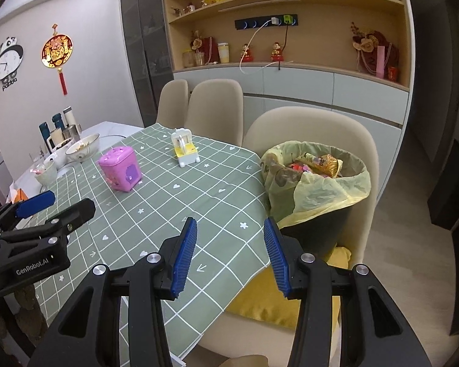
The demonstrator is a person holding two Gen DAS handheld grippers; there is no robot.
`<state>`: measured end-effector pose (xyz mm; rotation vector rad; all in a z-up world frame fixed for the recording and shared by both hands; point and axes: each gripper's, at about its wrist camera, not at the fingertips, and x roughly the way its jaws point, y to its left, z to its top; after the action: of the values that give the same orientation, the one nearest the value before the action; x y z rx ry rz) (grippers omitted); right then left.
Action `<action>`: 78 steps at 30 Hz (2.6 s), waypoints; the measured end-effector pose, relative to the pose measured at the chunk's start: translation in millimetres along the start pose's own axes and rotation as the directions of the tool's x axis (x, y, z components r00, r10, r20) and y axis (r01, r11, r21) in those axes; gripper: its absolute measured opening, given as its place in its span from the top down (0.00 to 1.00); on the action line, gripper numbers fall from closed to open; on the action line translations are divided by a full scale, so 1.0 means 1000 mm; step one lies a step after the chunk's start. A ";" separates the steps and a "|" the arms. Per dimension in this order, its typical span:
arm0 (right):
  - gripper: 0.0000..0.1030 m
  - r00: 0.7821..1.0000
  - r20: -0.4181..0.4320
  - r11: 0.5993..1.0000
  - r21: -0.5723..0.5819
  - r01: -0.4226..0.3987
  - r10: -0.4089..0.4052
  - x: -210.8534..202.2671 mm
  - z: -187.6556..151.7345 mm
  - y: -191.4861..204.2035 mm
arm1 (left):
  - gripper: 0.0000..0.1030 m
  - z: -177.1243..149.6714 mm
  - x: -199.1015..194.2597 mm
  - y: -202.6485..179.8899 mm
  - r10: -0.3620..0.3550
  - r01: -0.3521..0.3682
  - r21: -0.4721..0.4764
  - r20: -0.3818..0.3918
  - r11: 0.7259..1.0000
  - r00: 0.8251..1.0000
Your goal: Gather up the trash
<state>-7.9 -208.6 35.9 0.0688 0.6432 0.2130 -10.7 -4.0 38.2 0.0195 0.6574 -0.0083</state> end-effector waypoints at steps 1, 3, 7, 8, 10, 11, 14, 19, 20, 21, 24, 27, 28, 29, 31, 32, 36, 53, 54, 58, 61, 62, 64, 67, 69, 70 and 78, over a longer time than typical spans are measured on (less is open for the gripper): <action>0.58 1.000 0.002 1.000 0.002 0.002 -0.002 -0.001 0.000 -0.001 | 0.17 0.000 -0.001 0.000 -0.004 0.004 0.001 0.001 1.000 1.000; 0.58 1.000 0.006 1.000 0.008 0.011 -0.012 -0.003 0.001 -0.002 | 0.17 0.001 -0.001 0.000 -0.014 0.014 0.002 0.006 1.000 1.000; 0.58 0.999 0.020 0.999 0.016 0.037 -0.038 -0.008 0.002 -0.005 | 0.17 0.000 -0.003 -0.003 -0.037 0.037 0.011 0.013 0.999 0.999; 0.58 0.999 0.022 0.999 0.018 0.045 -0.045 -0.009 0.002 -0.006 | 0.17 0.000 -0.003 -0.004 -0.042 0.042 0.012 0.012 0.999 0.999; 0.58 0.998 0.024 0.998 0.025 0.055 -0.056 -0.010 0.002 -0.008 | 0.17 -0.001 -0.003 -0.006 -0.049 0.049 0.012 0.010 0.999 0.999; 0.58 0.998 0.024 0.998 0.028 0.057 -0.058 -0.011 0.001 -0.009 | 0.17 -0.001 -0.003 -0.007 -0.052 0.052 0.013 0.010 0.999 0.999; 0.58 0.998 0.026 0.997 0.040 0.063 -0.064 -0.013 0.001 -0.013 | 0.17 -0.002 -0.005 -0.009 -0.062 0.062 0.021 0.012 0.998 0.998; 0.58 0.997 0.028 0.997 0.037 0.067 -0.068 -0.014 -0.001 -0.012 | 0.17 -0.002 -0.005 -0.012 -0.074 0.074 0.026 0.010 0.997 0.997; 0.58 0.997 0.029 0.997 0.037 0.068 -0.069 -0.014 -0.001 -0.011 | 0.17 -0.002 -0.005 -0.012 -0.076 0.075 0.026 0.009 0.997 0.997; 0.58 0.997 0.028 0.997 0.038 0.068 -0.069 -0.014 -0.001 -0.012 | 0.17 -0.002 -0.005 -0.013 -0.077 0.077 0.026 0.006 0.997 0.997; 0.58 0.997 0.028 0.997 0.042 0.070 -0.071 -0.014 -0.001 -0.013 | 0.17 -0.002 -0.005 -0.012 -0.078 0.078 0.021 0.006 0.997 0.997; 0.58 0.997 0.025 0.997 0.044 0.070 -0.071 -0.014 -0.001 -0.014 | 0.17 -0.002 -0.005 -0.011 -0.079 0.079 0.019 0.007 0.997 0.997; 0.58 0.997 0.025 0.996 0.044 0.071 -0.072 -0.014 -0.001 -0.014 | 0.17 -0.002 -0.005 -0.011 -0.079 0.079 0.020 0.006 0.997 0.997; 0.58 0.997 0.024 0.996 0.044 0.071 -0.072 -0.014 -0.001 -0.015 | 0.17 -0.002 -0.005 -0.011 -0.079 0.079 0.020 0.005 0.997 0.997; 0.58 0.997 0.025 0.997 0.045 0.070 -0.071 -0.014 -0.001 -0.015 | 0.17 -0.002 -0.005 -0.010 -0.080 0.080 0.021 0.007 0.997 0.997; 0.58 0.997 0.025 0.997 0.045 0.070 -0.071 -0.014 -0.001 -0.015 | 0.17 -0.002 -0.005 -0.010 -0.080 0.080 0.022 0.009 0.997 0.997; 0.58 0.997 0.027 0.996 0.046 0.071 -0.073 -0.014 -0.001 -0.015 | 0.17 -0.001 -0.006 -0.011 -0.082 0.082 0.022 0.012 0.996 0.997; 0.58 0.997 0.029 0.996 0.054 0.075 -0.077 -0.015 -0.002 -0.016 | 0.17 -0.002 -0.007 -0.014 -0.096 0.096 0.028 0.016 0.995 0.995; 0.58 0.996 0.031 0.996 0.054 0.076 -0.078 -0.016 -0.002 -0.016 | 0.17 -0.002 -0.007 -0.014 -0.097 0.097 0.030 0.016 0.995 0.995; 0.58 0.996 0.034 0.995 0.057 0.081 -0.083 -0.017 -0.003 -0.016 | 0.17 -0.002 -0.008 -0.015 -0.100 0.100 0.033 0.017 0.994 0.995; 0.58 0.996 0.035 0.995 0.061 0.083 -0.085 -0.019 -0.004 -0.015 | 0.17 -0.003 -0.007 -0.016 -0.104 0.103 0.036 0.015 0.994 0.994; 0.58 0.996 0.035 0.995 0.061 0.084 -0.086 -0.020 -0.004 -0.016 | 0.17 -0.003 -0.007 -0.016 -0.105 0.104 0.036 0.014 0.994 0.994; 0.58 0.995 0.037 0.994 0.063 0.086 -0.089 -0.021 -0.004 -0.015 | 0.17 -0.003 -0.006 -0.016 -0.108 0.108 0.037 0.011 0.994 0.994; 0.58 0.995 0.039 0.994 0.064 0.092 -0.095 -0.023 -0.005 -0.015 | 0.17 -0.004 -0.006 -0.017 -0.113 0.113 0.040 0.010 0.993 0.993; 0.58 0.994 0.037 0.993 0.066 0.095 -0.098 -0.023 -0.005 -0.014 | 0.17 -0.004 -0.006 -0.018 -0.118 0.118 0.044 0.008 0.992 0.993; 0.58 0.994 0.038 0.993 0.068 0.097 -0.099 -0.024 -0.006 -0.014 | 0.17 -0.004 -0.006 -0.018 -0.120 0.119 0.043 0.007 0.992 0.993; 0.58 0.995 0.010 0.992 0.066 0.103 -0.104 -0.015 -0.007 -0.013 | 0.17 -0.014 0.019 0.000 -0.095 0.097 0.021 -0.081 0.995 0.992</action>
<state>-21.8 -224.3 37.9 0.0997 0.6384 0.0912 -3.7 -3.4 15.7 0.0127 0.7377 -0.1090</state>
